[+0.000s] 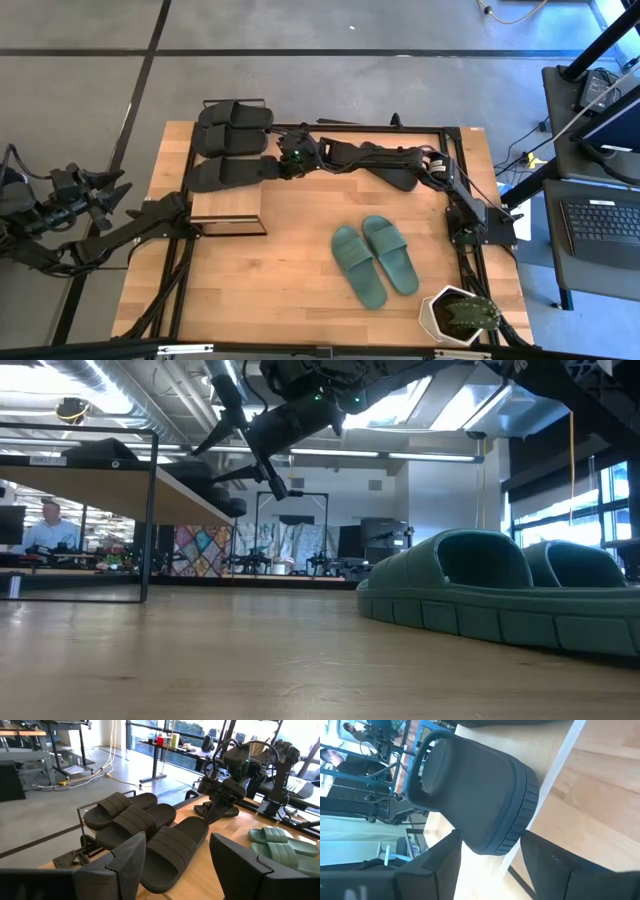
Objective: Pick and place slides into the shelf
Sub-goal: Put the black slipper on the shelf
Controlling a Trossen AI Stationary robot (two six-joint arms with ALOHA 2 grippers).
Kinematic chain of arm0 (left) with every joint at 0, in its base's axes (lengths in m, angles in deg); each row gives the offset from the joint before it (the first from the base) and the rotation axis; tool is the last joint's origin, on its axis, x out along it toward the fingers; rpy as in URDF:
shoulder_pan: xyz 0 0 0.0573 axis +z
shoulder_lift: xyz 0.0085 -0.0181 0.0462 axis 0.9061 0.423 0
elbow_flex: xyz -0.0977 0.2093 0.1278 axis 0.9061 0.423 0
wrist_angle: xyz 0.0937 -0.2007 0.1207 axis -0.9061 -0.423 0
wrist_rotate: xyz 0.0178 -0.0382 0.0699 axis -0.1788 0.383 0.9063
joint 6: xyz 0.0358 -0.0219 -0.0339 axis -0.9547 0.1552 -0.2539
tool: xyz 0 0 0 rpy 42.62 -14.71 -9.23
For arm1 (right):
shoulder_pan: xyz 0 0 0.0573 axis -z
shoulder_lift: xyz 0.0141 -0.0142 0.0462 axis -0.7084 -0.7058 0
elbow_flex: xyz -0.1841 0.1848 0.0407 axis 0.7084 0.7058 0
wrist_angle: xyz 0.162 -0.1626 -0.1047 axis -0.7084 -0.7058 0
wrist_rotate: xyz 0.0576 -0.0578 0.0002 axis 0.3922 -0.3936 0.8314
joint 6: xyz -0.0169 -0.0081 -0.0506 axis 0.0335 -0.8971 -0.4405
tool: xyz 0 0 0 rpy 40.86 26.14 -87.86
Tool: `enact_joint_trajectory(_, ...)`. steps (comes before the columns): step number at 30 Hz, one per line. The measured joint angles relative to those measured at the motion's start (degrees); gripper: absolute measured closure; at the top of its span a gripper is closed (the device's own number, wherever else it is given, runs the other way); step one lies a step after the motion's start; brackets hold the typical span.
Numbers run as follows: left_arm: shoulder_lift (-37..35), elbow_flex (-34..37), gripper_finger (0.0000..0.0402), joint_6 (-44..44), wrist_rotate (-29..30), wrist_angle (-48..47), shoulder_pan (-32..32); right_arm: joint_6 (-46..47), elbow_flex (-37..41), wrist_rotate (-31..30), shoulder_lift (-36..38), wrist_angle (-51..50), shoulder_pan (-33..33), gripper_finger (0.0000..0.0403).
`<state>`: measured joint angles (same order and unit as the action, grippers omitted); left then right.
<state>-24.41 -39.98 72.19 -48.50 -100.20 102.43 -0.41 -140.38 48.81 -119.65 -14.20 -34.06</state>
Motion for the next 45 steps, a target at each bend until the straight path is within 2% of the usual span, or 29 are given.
enact_joint_trajectory(7,0.0,0.0,0.0189,0.0,0.0,0.0,0.0,-5.3,0.0,0.1,0.0,-2.5,0.7,0.0200)
enact_joint_trajectory(12,0.0,0.0,0.0189,-1.3,-0.4,0.0,0.0,-13.4,-0.1,0.5,0.8,-1.7,0.8,0.0200)
enact_joint_trajectory(16,0.2,0.0,0.0189,-5.8,-8.4,0.4,0.0,-21.5,-2.3,0.5,2.9,-1.7,1.4,0.0200)
enact_joint_trajectory(20,3.1,0.0,0.0189,-6.7,-16.2,1.5,0.1,-31.7,-8.0,0.9,3.5,-3.5,1.6,0.0200)
enact_joint_trajectory(24,9.5,2.7,0.0189,-9.3,-17.8,0.2,0.9,-46.6,-17.9,2.0,3.6,-15.5,1.5,0.0200)
enact_joint_trajectory(28,15.4,8.0,0.0189,-15.6,-22.8,0.1,1.2,-59.8,-23.8,0.4,4.0,-25.8,1.4,0.0200)
enact_joint_trajectory(31,18.7,11.5,0.0189,-17.6,-20.6,0.2,1.0,-66.3,-23.7,0.0,3.8,-22.1,1.6,0.0200)
enact_joint_trajectory(36,21.2,16.4,0.0189,-17.6,-21.8,0.0,1.0,-73.3,-22.4,4.9,3.8,-22.3,4.9,0.0200)
enact_joint_trajectory(40,22.4,18.9,0.0189,-20.1,-26.6,0.0,1.0,-75.8,-19.7,9.4,3.4,-21.4,7.9,0.0200)
enact_joint_trajectory(45,23.0,19.5,0.0189,-25.2,-27.2,0.0,1.0,-75.2,-14.2,9.8,3.7,-19.6,10.3,0.0200)
